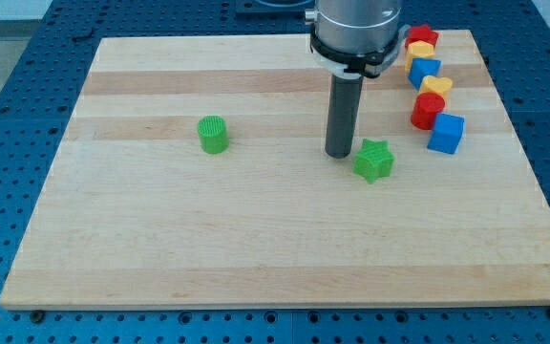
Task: Move the green star closer to the blue cube
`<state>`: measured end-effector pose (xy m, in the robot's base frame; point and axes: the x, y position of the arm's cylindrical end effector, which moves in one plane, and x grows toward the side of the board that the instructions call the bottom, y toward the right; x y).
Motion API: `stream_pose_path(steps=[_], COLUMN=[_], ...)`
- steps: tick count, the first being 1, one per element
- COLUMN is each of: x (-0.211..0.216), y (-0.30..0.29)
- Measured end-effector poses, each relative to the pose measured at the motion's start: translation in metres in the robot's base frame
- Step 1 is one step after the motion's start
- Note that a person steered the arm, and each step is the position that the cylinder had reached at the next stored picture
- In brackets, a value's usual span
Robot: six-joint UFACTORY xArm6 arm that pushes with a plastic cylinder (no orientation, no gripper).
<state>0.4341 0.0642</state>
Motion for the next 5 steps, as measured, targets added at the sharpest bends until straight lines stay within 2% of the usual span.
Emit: stream_pose_path(steps=[1, 3, 4, 5], x=[0.017, 0.019, 0.019, 0.037], y=[0.02, 0.069, 0.047, 0.031])
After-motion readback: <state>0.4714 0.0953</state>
